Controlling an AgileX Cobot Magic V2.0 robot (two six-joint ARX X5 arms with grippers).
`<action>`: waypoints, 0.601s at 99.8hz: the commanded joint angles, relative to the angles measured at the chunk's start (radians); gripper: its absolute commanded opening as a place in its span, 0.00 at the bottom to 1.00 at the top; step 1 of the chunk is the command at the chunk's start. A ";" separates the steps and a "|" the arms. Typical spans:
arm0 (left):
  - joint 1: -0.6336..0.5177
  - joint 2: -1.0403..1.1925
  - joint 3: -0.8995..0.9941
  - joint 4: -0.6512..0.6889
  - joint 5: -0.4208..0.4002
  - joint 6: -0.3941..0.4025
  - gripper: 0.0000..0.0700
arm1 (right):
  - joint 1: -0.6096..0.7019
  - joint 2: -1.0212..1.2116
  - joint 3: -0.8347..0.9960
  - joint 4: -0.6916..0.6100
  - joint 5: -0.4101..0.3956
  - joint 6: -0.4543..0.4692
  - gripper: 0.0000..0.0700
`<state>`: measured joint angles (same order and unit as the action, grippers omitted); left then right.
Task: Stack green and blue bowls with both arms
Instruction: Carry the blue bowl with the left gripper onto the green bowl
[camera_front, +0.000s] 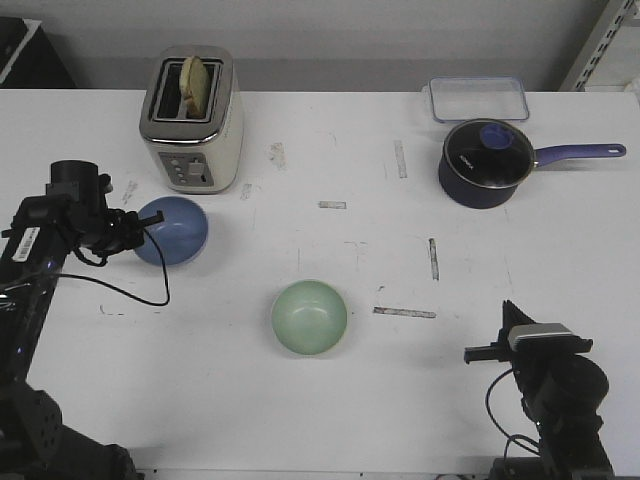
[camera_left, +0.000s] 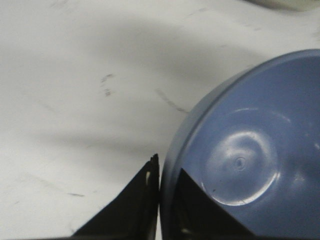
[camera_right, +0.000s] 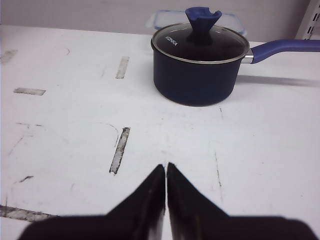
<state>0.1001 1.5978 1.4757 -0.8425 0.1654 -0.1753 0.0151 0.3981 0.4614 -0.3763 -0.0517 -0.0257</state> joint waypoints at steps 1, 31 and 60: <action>-0.037 -0.041 0.028 -0.004 0.038 -0.003 0.00 | 0.002 0.003 0.007 0.009 0.001 0.003 0.00; -0.358 -0.156 0.028 -0.057 0.061 -0.003 0.00 | 0.002 0.010 0.007 0.009 0.000 0.003 0.00; -0.647 -0.109 0.028 -0.030 0.048 -0.002 0.00 | 0.002 0.026 0.007 0.008 0.000 0.003 0.00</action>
<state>-0.5148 1.4563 1.4834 -0.8871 0.2169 -0.1749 0.0151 0.4149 0.4614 -0.3767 -0.0517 -0.0257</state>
